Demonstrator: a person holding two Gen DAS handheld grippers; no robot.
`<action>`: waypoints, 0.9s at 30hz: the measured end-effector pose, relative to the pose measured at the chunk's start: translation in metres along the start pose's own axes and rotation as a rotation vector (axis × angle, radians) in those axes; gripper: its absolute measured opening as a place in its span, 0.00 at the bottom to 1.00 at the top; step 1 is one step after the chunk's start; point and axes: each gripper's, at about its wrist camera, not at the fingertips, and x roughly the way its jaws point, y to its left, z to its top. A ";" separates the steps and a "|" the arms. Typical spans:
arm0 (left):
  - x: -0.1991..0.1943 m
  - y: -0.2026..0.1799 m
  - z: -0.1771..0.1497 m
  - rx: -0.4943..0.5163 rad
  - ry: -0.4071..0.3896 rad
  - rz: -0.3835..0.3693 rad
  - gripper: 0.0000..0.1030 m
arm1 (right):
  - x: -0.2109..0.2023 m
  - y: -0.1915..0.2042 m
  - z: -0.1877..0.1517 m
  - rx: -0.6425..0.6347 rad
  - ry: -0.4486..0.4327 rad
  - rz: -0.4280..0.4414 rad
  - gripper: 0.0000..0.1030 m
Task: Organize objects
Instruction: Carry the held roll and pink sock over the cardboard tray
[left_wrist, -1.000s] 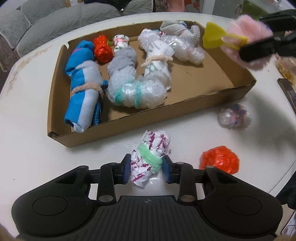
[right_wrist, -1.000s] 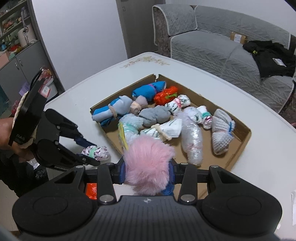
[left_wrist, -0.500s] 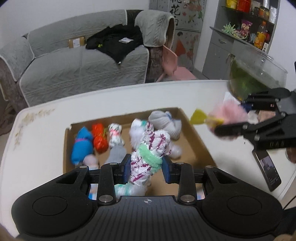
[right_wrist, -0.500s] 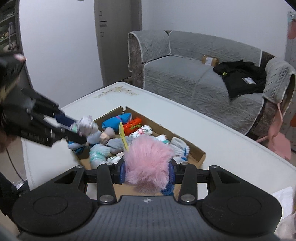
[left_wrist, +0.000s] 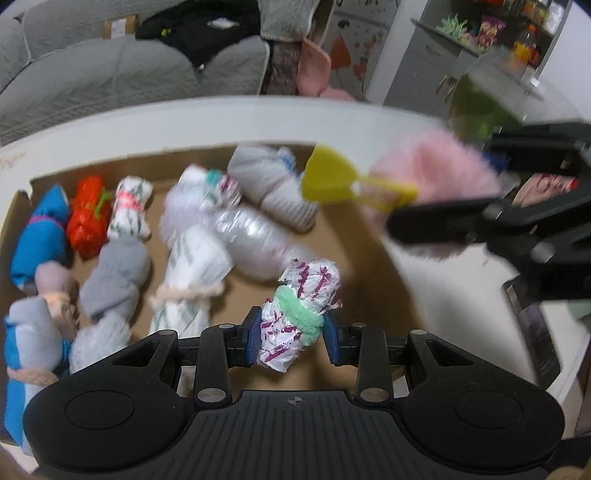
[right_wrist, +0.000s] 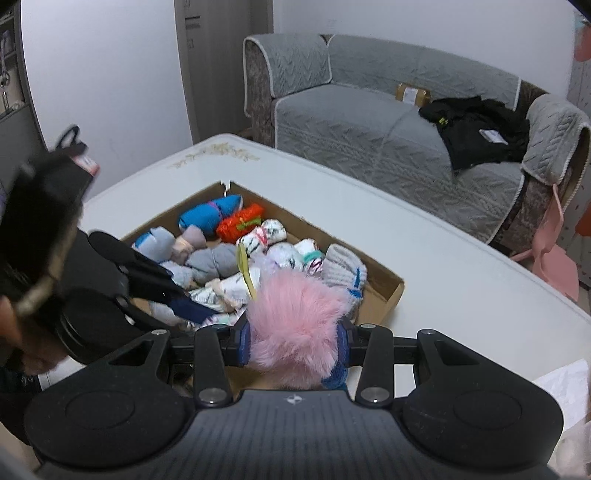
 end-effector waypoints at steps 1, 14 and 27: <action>0.001 0.005 -0.003 0.006 0.012 0.018 0.39 | 0.002 0.002 -0.001 -0.003 0.007 0.006 0.37; -0.002 0.055 -0.010 0.019 0.048 0.165 0.39 | 0.055 0.029 -0.009 -0.063 0.159 0.097 0.37; 0.018 0.048 0.009 0.049 0.044 0.184 0.39 | 0.078 0.017 -0.016 -0.098 0.209 0.025 0.37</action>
